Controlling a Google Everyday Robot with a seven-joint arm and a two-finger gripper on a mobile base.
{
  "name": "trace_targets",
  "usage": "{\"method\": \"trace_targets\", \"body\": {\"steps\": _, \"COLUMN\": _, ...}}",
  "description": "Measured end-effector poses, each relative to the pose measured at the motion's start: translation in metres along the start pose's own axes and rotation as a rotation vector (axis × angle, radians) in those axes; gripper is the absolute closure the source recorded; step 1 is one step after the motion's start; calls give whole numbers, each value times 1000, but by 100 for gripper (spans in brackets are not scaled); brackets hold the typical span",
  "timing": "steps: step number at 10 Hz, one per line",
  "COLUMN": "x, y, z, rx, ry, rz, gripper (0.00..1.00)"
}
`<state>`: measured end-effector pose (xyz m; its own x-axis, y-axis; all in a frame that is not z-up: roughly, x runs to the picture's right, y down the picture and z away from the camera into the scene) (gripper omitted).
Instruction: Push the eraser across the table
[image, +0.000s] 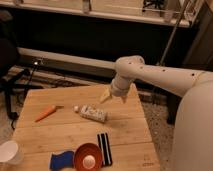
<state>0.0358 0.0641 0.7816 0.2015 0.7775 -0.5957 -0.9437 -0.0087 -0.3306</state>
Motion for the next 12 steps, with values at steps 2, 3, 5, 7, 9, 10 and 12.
{"method": "trace_targets", "body": {"steps": 2, "x": 0, "y": 0, "z": 0, "rx": 0, "ry": 0, "rz": 0, "gripper": 20}}
{"method": "trace_targets", "body": {"steps": 3, "x": 0, "y": 0, "z": 0, "rx": 0, "ry": 0, "rz": 0, "gripper": 20}}
{"method": "trace_targets", "body": {"steps": 5, "x": 0, "y": 0, "z": 0, "rx": 0, "ry": 0, "rz": 0, "gripper": 20}}
{"method": "trace_targets", "body": {"steps": 7, "x": 0, "y": 0, "z": 0, "rx": 0, "ry": 0, "rz": 0, "gripper": 20}}
{"method": "trace_targets", "body": {"steps": 9, "x": 2, "y": 3, "z": -1, "rx": 1, "ry": 23, "rz": -21, "gripper": 20}}
{"method": "trace_targets", "body": {"steps": 10, "x": 7, "y": 7, "z": 0, "rx": 7, "ry": 47, "rz": -43, "gripper": 20}}
{"method": "trace_targets", "body": {"steps": 12, "x": 32, "y": 12, "z": 5, "rx": 25, "ry": 103, "rz": -81, "gripper": 20}}
